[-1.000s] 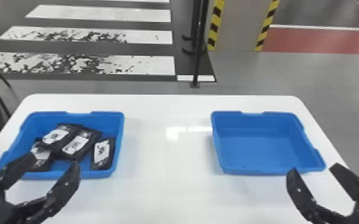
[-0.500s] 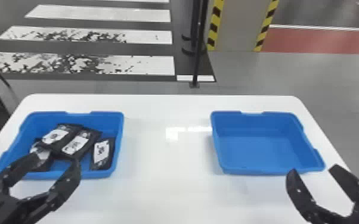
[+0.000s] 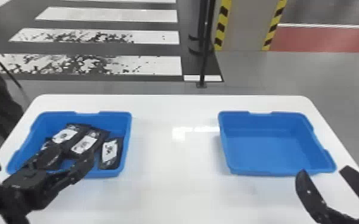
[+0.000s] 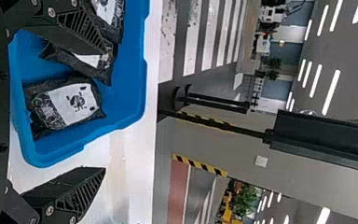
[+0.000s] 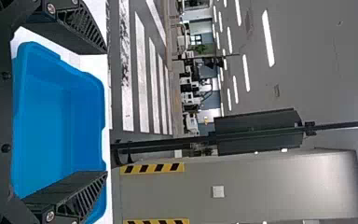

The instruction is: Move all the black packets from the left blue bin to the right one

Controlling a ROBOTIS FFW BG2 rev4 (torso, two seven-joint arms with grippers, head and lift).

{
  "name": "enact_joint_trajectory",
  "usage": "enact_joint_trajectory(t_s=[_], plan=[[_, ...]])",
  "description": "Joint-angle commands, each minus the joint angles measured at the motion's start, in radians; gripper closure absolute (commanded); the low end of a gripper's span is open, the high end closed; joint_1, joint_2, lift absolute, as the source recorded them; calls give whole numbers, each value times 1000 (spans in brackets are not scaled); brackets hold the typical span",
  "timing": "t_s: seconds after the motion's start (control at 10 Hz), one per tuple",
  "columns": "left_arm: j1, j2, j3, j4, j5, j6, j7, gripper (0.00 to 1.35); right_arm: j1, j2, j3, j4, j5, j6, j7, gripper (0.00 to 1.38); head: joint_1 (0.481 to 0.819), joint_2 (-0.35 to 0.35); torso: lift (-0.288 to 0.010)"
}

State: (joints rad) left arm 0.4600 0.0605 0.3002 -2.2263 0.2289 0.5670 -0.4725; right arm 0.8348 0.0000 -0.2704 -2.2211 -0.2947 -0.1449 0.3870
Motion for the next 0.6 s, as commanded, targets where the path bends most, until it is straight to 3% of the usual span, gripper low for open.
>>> enact_joint_trajectory(t_s=[0.0,0.2,0.3,0.5], plan=[[-87,4,3,60,-22,81,0,153,-5,1,3,9,-4,0,3,101,695,-28,-140],[-195,21,-3,151,-16,191,0,154,-15,1,3,16,-4,0,6,101,695,-15,-140],[-237,41,-33,188,16,248,0,156,-20,1,5,23,-4,0,7,101,695,-9,-140],[-293,61,-57,237,44,346,0,157,-30,1,7,36,-4,0,13,101,695,-37,-140]])
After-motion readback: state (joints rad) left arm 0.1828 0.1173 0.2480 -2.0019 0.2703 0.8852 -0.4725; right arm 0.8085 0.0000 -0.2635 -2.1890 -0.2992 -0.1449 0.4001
